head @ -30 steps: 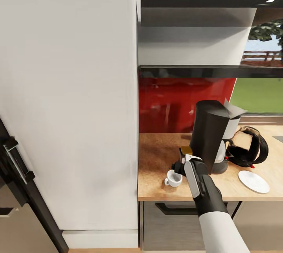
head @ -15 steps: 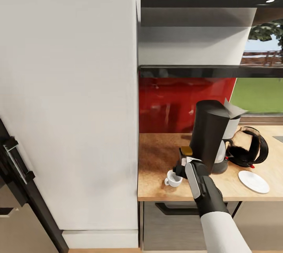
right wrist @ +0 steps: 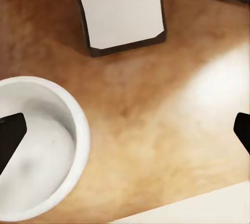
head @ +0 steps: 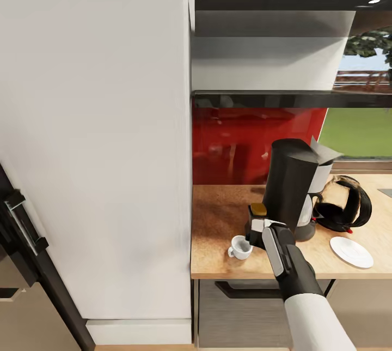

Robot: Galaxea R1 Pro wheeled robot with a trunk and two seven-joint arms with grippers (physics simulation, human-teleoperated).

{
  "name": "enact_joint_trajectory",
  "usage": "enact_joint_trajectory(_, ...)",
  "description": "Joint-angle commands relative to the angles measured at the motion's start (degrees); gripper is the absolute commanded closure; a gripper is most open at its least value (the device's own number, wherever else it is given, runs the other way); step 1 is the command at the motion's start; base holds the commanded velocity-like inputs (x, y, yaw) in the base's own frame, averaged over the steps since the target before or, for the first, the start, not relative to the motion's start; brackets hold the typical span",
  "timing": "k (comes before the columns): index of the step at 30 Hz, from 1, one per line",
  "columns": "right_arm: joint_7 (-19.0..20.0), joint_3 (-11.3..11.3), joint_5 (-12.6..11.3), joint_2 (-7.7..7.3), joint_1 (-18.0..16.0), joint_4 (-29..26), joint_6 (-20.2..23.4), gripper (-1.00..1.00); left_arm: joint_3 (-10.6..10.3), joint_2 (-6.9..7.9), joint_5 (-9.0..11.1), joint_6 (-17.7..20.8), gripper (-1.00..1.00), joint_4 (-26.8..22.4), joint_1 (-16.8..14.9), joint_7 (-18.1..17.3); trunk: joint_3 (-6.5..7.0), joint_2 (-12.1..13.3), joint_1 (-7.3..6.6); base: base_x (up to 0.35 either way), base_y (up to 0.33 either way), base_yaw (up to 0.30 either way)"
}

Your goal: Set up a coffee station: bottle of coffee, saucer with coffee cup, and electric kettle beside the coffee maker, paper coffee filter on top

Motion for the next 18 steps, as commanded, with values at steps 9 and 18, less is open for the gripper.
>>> enact_joint_trajectory(9, -0.41, -0.1, -0.67, -0.03, -0.04, 4.11, 0.07, -1.0, 0.2, -0.13, -0.25, 0.15, -1.0, -0.11, 0.02, -0.06, -0.09, -0.1, 0.03, 0.0, 0.0, 0.0)
enact_joint_trajectory(18, -0.34, -0.03, -0.7, 0.01, -0.05, 5.05, 0.07, -1.0, 0.2, -0.21, -0.26, 0.15, -1.0, -0.11, -0.01, -0.06, -0.09, -0.1, 0.03, 0.0, 0.0, 0.0)
